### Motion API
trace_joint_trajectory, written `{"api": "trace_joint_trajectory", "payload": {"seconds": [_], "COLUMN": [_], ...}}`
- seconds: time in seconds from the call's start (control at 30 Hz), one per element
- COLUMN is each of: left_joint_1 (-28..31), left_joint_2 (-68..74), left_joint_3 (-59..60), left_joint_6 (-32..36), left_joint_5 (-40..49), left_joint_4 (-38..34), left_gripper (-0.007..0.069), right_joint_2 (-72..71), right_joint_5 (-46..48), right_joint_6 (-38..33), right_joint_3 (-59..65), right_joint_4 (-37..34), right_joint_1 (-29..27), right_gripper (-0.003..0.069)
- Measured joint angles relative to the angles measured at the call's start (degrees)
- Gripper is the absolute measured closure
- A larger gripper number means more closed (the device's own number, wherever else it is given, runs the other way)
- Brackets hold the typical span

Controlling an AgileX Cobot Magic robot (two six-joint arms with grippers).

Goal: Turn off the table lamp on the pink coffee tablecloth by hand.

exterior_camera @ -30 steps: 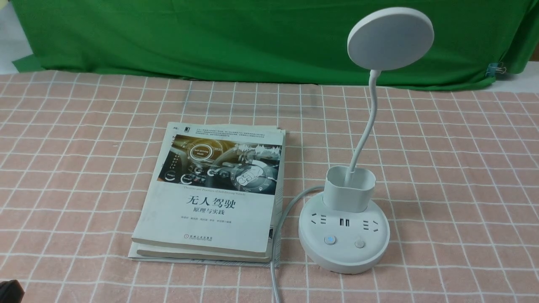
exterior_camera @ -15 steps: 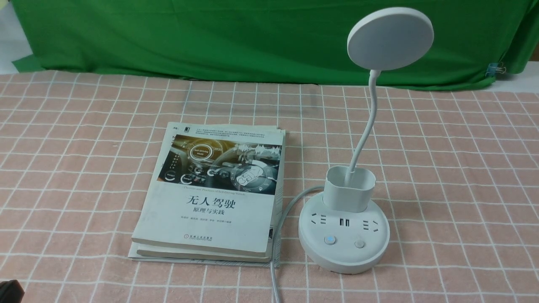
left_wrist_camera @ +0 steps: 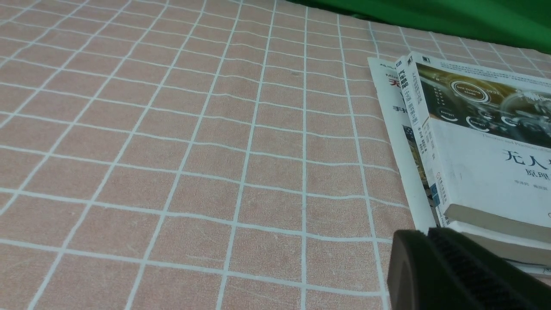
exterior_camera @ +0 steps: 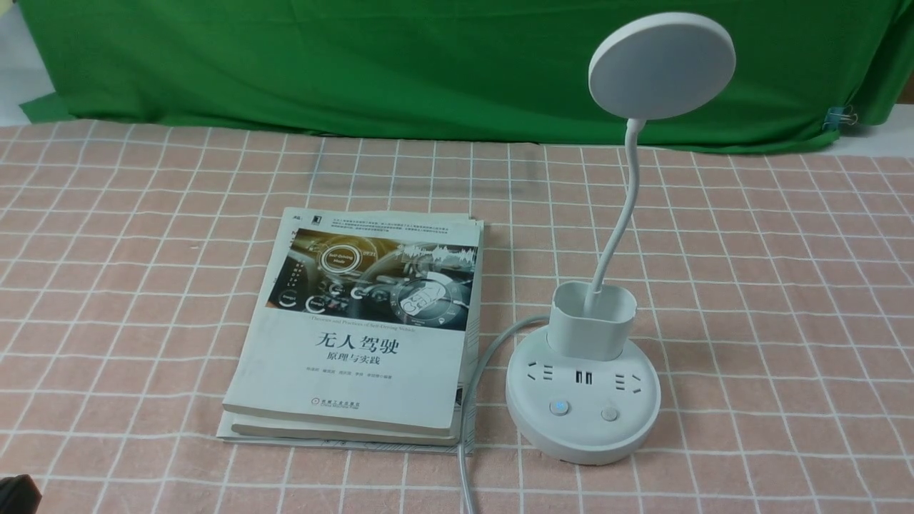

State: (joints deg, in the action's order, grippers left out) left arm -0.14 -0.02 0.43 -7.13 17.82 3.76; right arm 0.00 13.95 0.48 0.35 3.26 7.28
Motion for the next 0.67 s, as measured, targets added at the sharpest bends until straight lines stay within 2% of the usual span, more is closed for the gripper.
{"api": "trace_joint_trajectory", "payload": {"seconds": [0.67], "left_joint_1": [0.0], "left_joint_2": [0.0], "left_joint_3": [0.0], "left_joint_6": [0.0], "left_joint_5": [0.0], "left_joint_4": [0.0], "left_gripper": [0.0618], "right_joint_2": [0.0], "right_joint_5": [0.0], "right_joint_6": [0.0], "right_joint_3": [0.0], "right_joint_4": [-0.1], "right_joint_1": [0.0], "right_gripper": [0.0481]}}
